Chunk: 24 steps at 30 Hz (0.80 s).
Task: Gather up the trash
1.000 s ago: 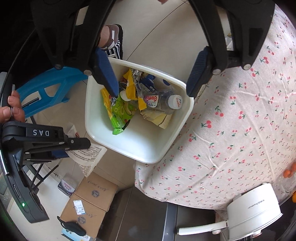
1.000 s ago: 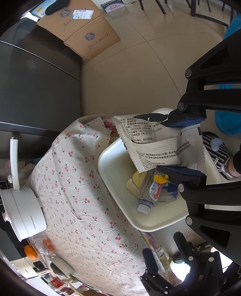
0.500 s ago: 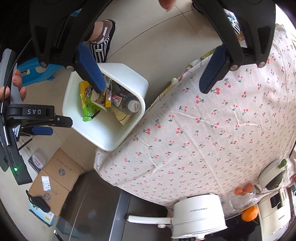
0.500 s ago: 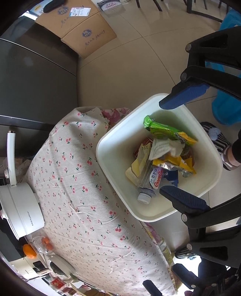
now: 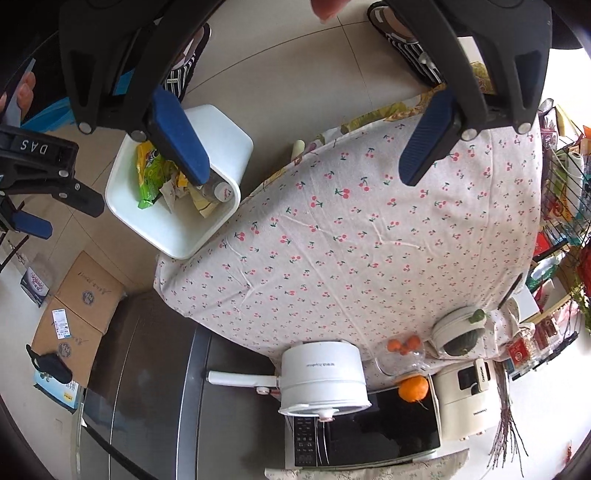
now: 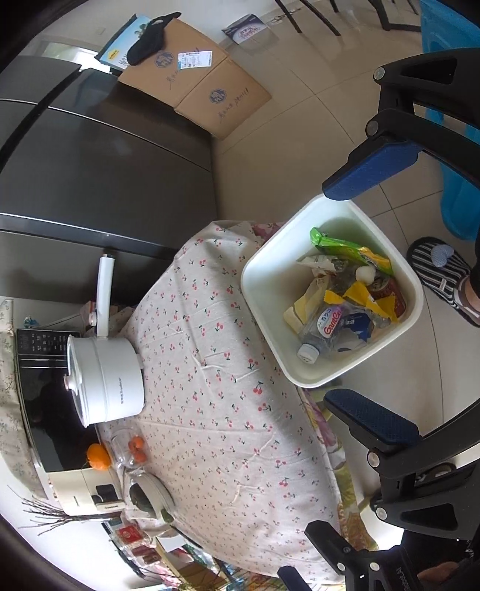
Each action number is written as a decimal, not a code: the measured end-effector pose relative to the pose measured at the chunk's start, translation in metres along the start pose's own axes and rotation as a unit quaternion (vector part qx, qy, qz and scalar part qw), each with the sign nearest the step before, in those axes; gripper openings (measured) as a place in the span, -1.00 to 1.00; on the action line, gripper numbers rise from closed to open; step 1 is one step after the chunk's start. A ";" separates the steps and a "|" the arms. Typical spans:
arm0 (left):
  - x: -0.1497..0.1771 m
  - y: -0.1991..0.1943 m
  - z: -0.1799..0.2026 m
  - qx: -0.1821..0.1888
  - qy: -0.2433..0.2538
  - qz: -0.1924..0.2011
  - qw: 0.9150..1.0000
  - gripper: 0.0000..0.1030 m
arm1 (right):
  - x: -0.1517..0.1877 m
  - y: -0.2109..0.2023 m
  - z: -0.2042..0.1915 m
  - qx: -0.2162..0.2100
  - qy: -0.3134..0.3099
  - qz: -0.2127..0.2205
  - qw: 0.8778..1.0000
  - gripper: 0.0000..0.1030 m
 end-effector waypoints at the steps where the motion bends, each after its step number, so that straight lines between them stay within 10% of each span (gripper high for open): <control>1: 0.000 -0.004 0.000 -0.006 0.002 0.009 1.000 0.98 | 0.001 -0.005 -0.001 0.002 0.000 0.009 1.000 1.00; 24: 0.002 -0.011 0.002 -0.006 0.002 0.023 1.000 0.98 | 0.001 -0.013 -0.007 0.022 -0.002 0.036 0.999 1.00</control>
Point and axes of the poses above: each gripper's, at about its wrist camera, not at the fingertips, and y roughly the way its jaws point, z to its right, x to its underside, the point moved 5 cm from there along y, roughly the way its jaws point, and after that the axes turned 5 degrees about x, right-handed, at the moved point
